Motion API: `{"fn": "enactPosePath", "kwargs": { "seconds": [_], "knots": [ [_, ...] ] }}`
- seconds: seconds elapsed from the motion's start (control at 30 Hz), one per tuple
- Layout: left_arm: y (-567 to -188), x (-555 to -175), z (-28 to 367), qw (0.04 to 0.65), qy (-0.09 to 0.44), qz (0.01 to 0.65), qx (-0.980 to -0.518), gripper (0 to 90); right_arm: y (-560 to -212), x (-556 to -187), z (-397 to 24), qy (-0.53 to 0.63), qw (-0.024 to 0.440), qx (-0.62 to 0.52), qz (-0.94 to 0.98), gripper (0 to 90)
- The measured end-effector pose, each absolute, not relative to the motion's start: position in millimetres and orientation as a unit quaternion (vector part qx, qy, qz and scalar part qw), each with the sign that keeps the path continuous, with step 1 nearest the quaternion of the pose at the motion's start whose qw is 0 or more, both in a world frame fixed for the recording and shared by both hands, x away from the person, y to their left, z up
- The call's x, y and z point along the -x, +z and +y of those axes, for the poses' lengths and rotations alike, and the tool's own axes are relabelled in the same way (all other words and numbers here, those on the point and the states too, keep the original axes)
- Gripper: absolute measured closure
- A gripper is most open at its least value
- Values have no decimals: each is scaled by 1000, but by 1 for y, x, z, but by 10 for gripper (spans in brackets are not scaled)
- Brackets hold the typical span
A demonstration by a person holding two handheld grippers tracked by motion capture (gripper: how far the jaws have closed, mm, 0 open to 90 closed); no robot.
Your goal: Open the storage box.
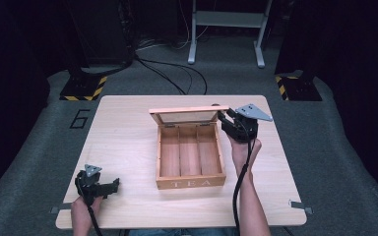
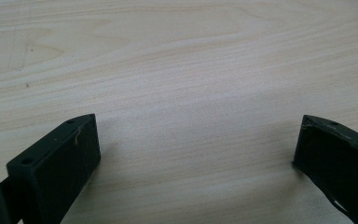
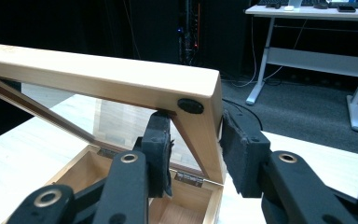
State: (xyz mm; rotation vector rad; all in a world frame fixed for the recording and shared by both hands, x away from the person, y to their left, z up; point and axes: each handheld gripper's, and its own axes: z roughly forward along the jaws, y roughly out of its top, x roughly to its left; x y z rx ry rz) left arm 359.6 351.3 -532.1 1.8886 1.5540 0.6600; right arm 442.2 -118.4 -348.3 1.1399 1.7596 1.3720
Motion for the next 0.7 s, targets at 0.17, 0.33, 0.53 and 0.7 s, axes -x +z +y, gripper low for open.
{"fn": "enactPosePath", "kwargs": {
  "seconds": [0.17, 0.33, 0.53, 0.7],
  "knots": [
    [-532, -360, 351, 300, 249, 585, -711, 1, -348, -442, -118, 520, 313, -432, 667, 628],
    [-532, -360, 351, 300, 249, 585, -711, 1, -348, -443, -118, 520, 313, -432, 667, 628],
    [-532, -360, 351, 300, 249, 585, -711, 1, -347, -443, -118, 518, 314, -432, 668, 629],
    [-532, -360, 351, 299, 249, 585, -711, 2, -347, -444, -118, 518, 314, -431, 669, 629]
  ]
}}
